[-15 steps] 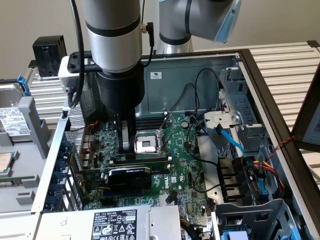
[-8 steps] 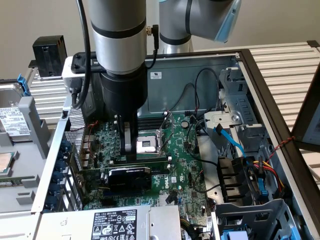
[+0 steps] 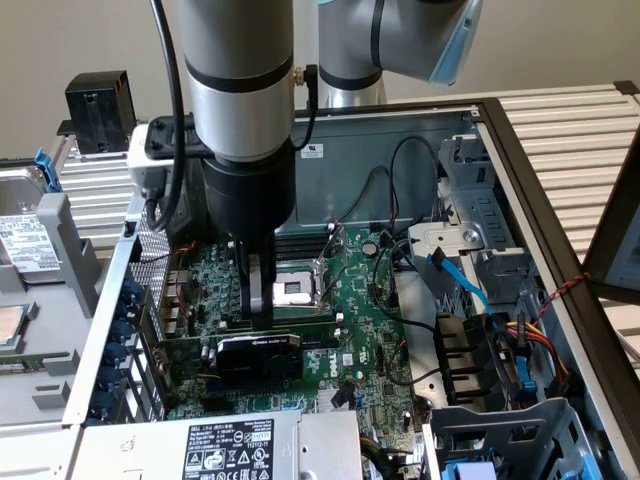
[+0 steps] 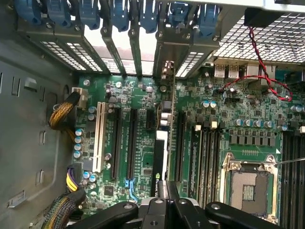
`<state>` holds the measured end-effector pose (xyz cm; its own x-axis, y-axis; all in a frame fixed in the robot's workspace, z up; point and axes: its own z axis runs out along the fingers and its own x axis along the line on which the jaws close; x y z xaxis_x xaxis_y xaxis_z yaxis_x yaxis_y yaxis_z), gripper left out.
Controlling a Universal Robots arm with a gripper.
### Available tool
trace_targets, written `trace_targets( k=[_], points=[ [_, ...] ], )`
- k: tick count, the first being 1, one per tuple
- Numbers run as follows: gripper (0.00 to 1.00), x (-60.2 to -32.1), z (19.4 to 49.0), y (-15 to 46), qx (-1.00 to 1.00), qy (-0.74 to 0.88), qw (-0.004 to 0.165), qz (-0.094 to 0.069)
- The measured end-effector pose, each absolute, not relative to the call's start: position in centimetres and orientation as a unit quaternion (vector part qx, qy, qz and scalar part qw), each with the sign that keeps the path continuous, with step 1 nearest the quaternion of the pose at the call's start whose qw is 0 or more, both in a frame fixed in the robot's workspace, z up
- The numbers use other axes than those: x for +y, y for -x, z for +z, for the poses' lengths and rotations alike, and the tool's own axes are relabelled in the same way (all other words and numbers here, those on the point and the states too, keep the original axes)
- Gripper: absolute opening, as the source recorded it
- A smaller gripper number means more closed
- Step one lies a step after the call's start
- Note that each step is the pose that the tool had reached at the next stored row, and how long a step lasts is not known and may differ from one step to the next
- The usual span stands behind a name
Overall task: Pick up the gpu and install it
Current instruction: 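Press down on the gpu until it lock into place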
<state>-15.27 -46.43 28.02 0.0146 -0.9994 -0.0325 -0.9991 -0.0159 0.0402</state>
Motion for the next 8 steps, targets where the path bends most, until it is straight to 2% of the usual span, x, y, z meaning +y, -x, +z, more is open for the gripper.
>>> trace_targets(
  k=[8],
  points=[
    [0.11,-46.45,27.32,15.34,-0.701,-0.712,0.004,-0.027]
  ],
)
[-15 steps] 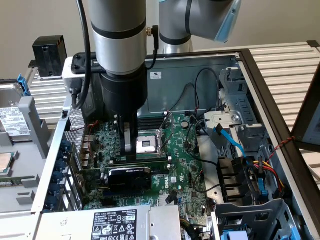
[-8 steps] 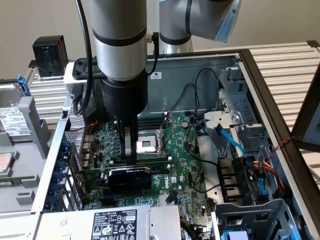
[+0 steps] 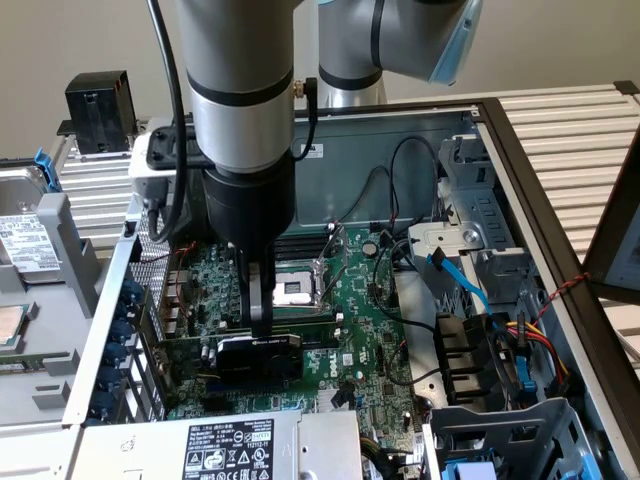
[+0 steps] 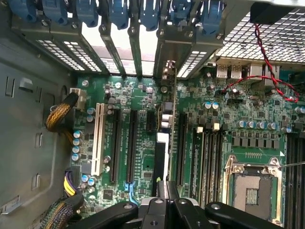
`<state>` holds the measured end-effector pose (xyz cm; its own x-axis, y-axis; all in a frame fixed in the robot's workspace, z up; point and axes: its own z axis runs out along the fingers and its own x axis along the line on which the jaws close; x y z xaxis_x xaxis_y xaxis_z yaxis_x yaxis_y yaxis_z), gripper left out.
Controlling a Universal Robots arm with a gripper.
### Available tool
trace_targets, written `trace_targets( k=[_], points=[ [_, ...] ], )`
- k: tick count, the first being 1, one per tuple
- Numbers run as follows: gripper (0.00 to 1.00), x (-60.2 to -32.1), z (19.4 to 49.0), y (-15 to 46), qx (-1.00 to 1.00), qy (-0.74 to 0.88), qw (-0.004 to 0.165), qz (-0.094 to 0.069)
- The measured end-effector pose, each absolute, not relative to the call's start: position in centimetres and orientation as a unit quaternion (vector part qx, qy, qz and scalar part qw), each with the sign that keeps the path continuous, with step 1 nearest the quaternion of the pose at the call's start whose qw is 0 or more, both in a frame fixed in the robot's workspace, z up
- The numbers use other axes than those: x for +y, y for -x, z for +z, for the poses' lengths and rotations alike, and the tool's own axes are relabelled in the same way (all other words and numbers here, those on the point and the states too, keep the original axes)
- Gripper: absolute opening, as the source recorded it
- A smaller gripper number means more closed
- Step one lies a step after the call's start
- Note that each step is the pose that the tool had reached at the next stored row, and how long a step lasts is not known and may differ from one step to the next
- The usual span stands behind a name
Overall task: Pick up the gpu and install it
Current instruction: 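Press down on the gpu until it lock into place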
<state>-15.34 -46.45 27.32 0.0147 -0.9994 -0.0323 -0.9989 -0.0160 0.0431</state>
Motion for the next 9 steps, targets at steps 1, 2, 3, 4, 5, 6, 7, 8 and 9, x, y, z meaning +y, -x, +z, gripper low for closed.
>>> trace_targets(
  k=[1,2,3,4,5,6,7,8,9],
  points=[
    [0.11,-46.45,27.26,15.34,-0.701,-0.712,0.004,-0.027],
    [0.11,-46.45,27.2,15.35,-0.701,-0.712,0.004,-0.027],
    [0.11,-46.44,27.13,15.36,-0.701,-0.712,0.004,-0.027],
    [0.11,-46.45,27.08,15.36,-0.701,-0.712,0.004,-0.027],
    [0.11,-46.45,27.04,15.36,-0.701,-0.712,0.004,-0.027],
    [0.11,-46.45,27.01,15.37,-0.701,-0.712,0.004,-0.027],
    [0.11,-46.45,26.97,15.37,-0.701,-0.712,0.004,-0.027],
    [0.11,-46.45,26.94,15.37,-0.701,-0.712,0.004,-0.027],
    [0.11,-46.45,26.9,15.37,-0.701,-0.712,0.005,-0.027]
  ],
)
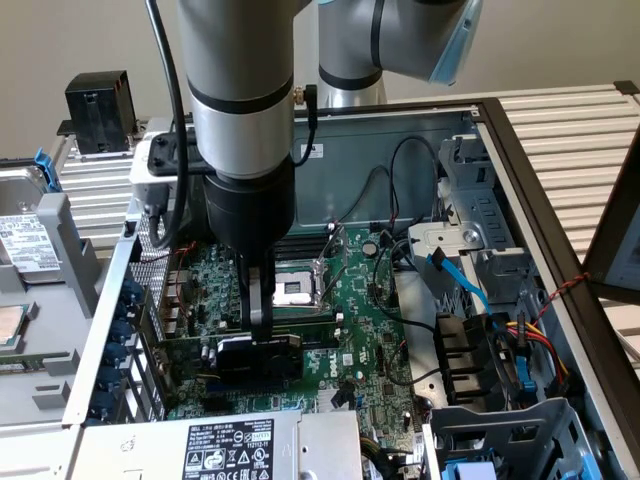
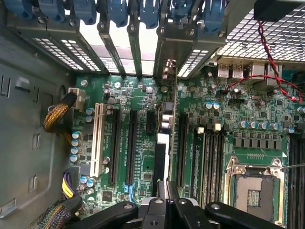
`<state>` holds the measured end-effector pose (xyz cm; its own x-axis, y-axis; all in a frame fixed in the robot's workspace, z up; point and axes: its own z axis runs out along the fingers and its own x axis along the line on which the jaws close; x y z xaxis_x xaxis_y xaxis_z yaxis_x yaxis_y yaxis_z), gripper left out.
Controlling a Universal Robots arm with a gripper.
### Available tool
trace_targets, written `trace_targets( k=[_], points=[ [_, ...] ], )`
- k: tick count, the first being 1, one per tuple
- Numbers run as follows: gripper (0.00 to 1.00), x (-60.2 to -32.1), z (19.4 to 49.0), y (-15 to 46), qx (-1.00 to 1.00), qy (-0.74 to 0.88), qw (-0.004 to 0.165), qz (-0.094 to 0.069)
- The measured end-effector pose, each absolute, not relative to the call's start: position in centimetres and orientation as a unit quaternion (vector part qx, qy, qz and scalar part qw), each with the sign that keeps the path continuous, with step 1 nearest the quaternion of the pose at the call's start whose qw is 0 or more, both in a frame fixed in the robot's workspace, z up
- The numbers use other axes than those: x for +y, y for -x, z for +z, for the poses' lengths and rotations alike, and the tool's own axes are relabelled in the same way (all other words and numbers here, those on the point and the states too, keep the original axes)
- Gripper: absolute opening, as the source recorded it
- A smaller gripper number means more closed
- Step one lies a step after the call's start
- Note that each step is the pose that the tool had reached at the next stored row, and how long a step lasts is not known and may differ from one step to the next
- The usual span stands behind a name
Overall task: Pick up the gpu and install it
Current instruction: 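Press down on the gpu until it lock into place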
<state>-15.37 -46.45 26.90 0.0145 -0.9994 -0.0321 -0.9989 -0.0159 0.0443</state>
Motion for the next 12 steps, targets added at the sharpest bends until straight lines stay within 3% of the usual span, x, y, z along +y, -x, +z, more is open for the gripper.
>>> trace_targets(
  k=[12],
  points=[
    [0.11,-46.45,26.63,15.39,-0.701,-0.712,0.006,-0.028]
  ],
)
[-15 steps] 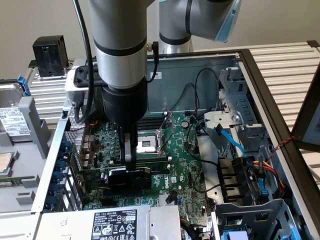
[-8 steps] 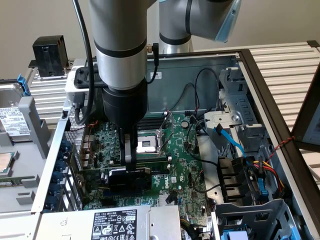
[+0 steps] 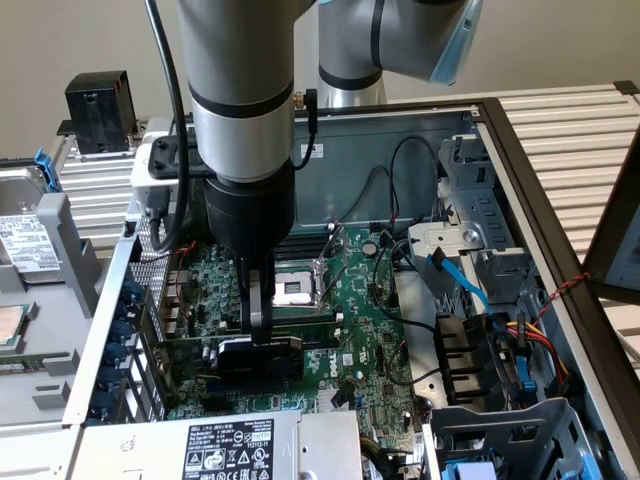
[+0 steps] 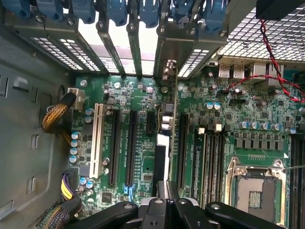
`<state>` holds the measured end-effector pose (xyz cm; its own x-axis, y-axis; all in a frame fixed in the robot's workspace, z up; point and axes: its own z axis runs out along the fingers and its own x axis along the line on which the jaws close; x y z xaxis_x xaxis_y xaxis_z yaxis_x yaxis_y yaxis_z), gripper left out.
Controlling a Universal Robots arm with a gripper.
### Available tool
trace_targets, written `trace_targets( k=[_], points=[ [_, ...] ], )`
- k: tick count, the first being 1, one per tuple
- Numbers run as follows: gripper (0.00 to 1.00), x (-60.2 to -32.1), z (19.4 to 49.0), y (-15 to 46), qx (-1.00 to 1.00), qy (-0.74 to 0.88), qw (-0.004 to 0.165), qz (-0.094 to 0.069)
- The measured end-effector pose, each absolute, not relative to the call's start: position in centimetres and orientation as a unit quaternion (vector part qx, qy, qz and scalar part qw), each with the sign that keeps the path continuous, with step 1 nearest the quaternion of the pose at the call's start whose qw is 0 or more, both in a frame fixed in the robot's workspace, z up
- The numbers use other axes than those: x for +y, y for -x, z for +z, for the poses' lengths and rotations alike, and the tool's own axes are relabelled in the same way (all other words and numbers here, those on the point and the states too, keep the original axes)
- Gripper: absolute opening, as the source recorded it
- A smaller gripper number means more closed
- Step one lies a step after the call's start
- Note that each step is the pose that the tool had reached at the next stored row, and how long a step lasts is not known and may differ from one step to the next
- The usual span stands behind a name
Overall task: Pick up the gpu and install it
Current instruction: 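Press down on the gpu until it lock into place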
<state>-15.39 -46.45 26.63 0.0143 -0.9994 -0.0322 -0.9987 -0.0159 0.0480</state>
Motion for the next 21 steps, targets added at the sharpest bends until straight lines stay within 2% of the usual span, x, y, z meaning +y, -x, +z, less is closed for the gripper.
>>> trace_targets(
  k=[21],
  points=[
    [0.11,-46.3,27.2,18.3,-0.701,-0.712,0.009,-0.031]
  ],
)
